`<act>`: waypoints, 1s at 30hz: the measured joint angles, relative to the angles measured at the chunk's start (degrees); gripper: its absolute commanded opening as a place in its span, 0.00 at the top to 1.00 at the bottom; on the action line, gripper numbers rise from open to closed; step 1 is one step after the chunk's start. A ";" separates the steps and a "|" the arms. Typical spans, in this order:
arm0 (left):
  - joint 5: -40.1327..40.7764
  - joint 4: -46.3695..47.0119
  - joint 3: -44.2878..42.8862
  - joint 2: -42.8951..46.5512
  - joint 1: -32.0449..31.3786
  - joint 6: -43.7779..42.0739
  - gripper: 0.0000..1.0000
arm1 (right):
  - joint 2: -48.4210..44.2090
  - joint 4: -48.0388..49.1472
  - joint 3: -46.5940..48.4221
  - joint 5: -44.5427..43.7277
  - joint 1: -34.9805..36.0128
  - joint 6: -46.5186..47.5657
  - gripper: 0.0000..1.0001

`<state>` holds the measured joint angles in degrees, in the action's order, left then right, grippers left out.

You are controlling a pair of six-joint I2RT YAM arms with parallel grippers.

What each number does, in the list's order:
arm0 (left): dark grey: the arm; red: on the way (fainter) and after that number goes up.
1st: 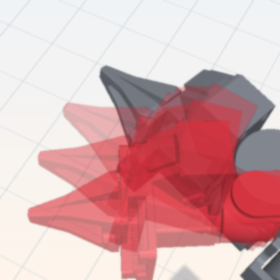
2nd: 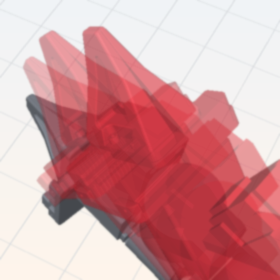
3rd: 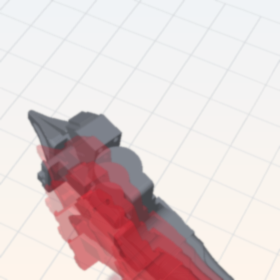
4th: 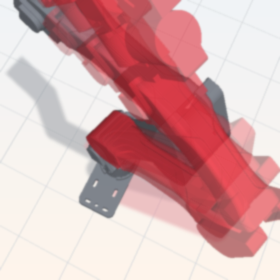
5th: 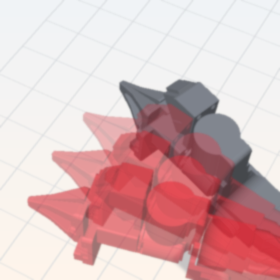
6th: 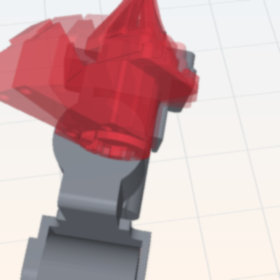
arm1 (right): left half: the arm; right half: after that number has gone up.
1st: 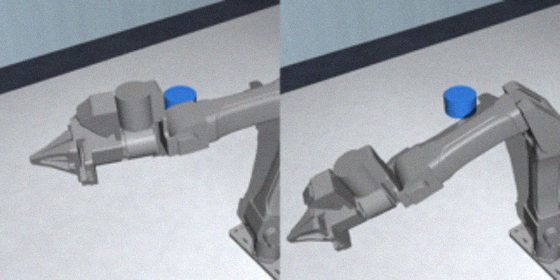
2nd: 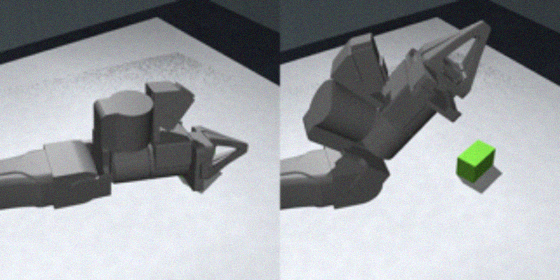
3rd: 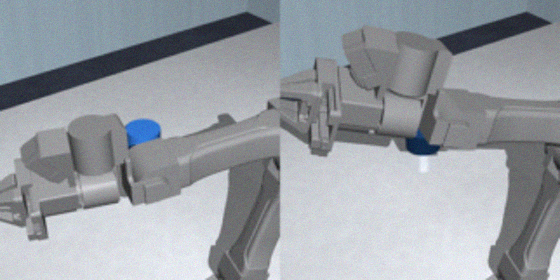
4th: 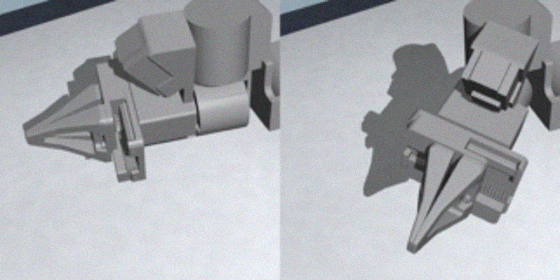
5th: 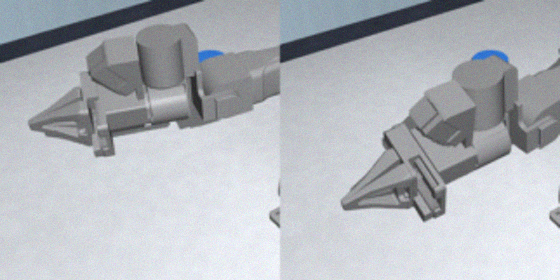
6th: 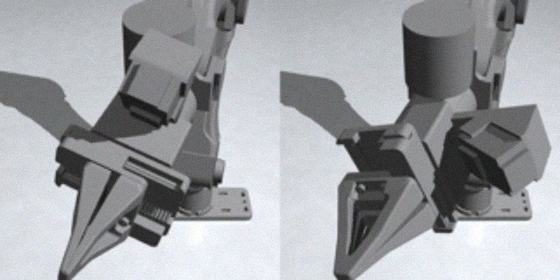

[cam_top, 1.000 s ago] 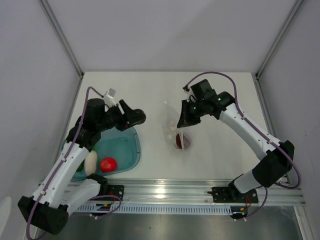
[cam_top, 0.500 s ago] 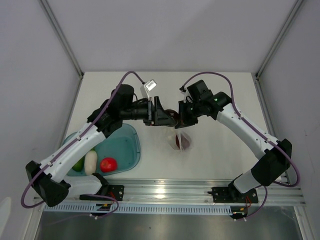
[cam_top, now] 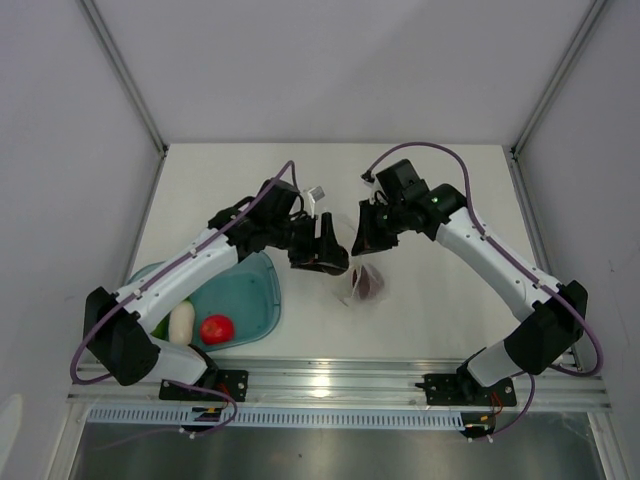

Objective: Place the food in the zip-top bag and seal the zipper
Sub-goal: Place the fake fruit in the zipper food storage bag, then pick up the fake fruit from the bin.

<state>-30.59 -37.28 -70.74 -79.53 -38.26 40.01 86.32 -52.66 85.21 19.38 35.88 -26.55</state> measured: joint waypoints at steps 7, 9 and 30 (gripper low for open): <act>3.39 -2.34 0.00 0.85 -0.04 -1.62 0.01 | -0.37 -0.11 0.00 0.02 -0.48 0.02 1.00; 3.69 -2.27 0.00 1.77 -0.04 -1.99 0.00 | -0.37 -0.11 0.00 0.02 -0.52 0.02 1.00; 26.23 -16.83 5.55 22.49 16.35 2.10 0.00 | -0.37 0.15 -0.04 1.07 -1.57 0.04 1.00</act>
<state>-4.36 -54.11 -65.19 -57.04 -21.91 42.11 85.95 -52.51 85.17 20.45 34.30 -26.50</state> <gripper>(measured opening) 0.994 0.003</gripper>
